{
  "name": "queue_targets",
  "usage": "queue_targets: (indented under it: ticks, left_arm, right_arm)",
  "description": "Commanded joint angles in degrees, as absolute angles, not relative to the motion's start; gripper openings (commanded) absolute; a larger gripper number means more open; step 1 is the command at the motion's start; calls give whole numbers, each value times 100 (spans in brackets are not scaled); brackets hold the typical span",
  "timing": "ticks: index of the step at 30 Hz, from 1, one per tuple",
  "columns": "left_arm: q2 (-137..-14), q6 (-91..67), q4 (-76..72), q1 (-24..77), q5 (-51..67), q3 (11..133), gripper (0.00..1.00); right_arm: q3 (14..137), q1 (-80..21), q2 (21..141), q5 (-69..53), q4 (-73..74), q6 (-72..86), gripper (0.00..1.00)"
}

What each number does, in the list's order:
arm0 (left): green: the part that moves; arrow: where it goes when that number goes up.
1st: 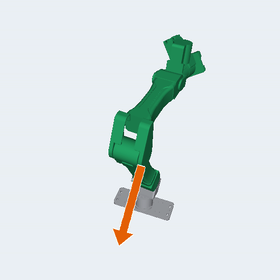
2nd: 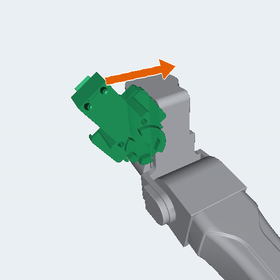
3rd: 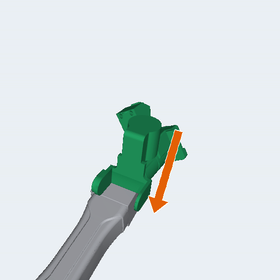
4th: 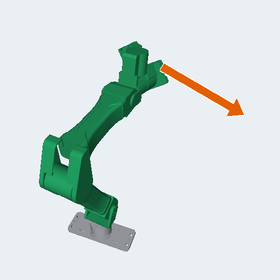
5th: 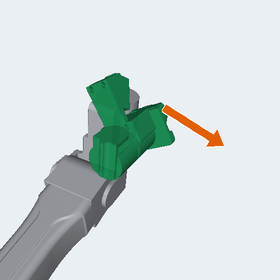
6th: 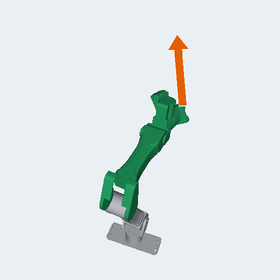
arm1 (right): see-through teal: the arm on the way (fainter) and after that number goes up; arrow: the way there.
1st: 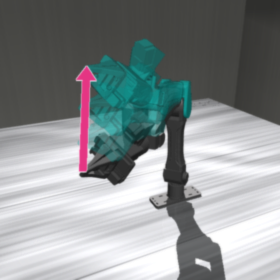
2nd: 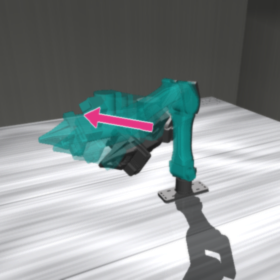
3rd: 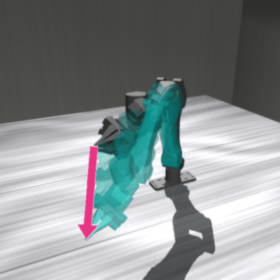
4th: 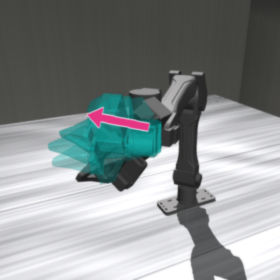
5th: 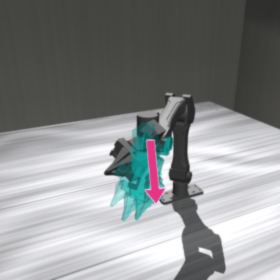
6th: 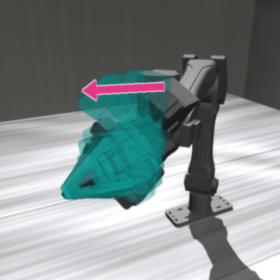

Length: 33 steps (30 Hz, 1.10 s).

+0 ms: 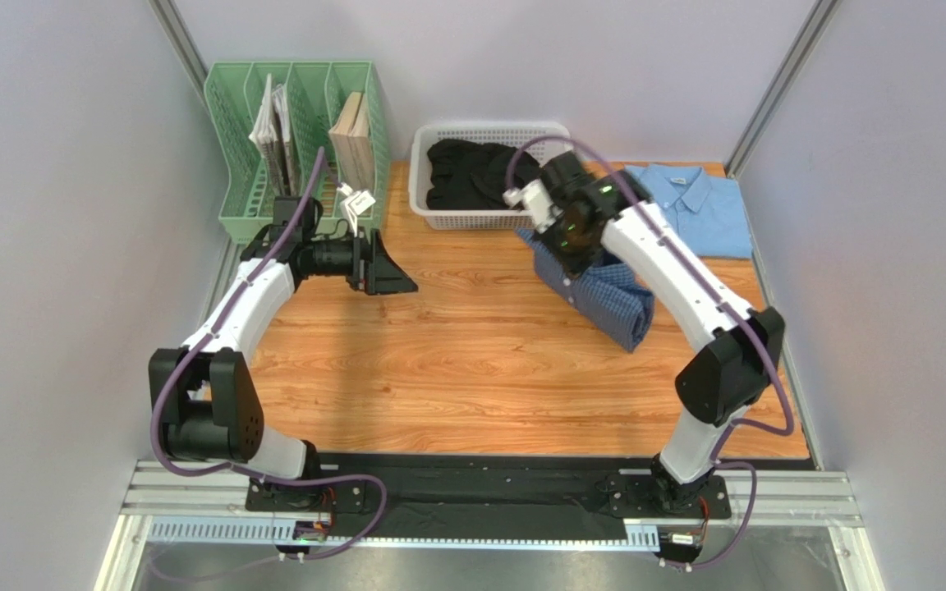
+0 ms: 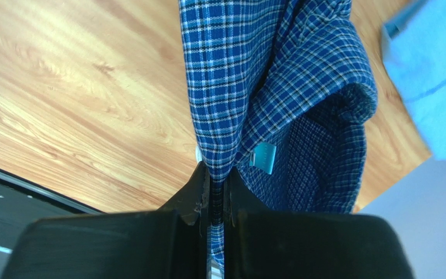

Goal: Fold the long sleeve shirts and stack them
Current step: Fold the shirt

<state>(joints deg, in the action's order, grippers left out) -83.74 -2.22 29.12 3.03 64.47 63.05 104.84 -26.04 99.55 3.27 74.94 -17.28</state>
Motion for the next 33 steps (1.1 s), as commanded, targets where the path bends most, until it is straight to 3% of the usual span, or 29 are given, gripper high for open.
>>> queue_targets:
  ticks: [1,6,10,11,13,14,16,17,22,27,28,29,33]
  left_arm:
    - [-8218,-9,2857,89,6706,6135,99]
    - [-8060,104,3023,-202,6776,6047,99]
    - [-7902,334,3375,-474,6838,6065,99]
    - [-7858,343,3419,-536,6829,6056,99]
    - [-7700,177,3288,-798,6873,5889,99]
    - [-7638,-129,3000,-904,6882,5706,99]
    - [-7436,-586,2534,-1203,6856,5442,99]
    - [-7366,-1111,2053,-1282,6742,5127,99]
    - [-6768,-2573,783,-1477,6329,4132,99]
    - [-6653,-3356,766,-1276,6214,3420,99]
    - [-6688,-3314,895,-1187,6118,3462,99]
    - [-6732,-3575,992,-1073,5630,3489,99]
    - [-7634,-3903,1326,-337,5415,3410,87]
  right_arm:
    - [10038,-4023,10274,1766,6778,-1584,0]
    - [9440,-5428,10924,1485,6066,-669,0]
    - [9228,-5835,11302,1196,5564,-290,0]
    - [9289,-5940,11416,1074,5581,-220,5]
    - [9377,-6038,11452,976,5590,-202,33]
    - [9448,-6125,11374,819,5581,-228,61]
    - [9544,-6213,11198,529,5572,-272,73]
    - [9641,-6283,10988,127,5572,-333,88]
    - [9949,-6188,10346,-1299,5792,-597,89]
    - [9817,-4248,10396,-2671,5949,-1052,81]
    - [9817,-3958,10484,-2654,5950,-1107,78]
    - [9861,-3398,10598,-2680,5941,-1142,68]
    - [10256,-2331,11293,-3145,6257,-1432,62]
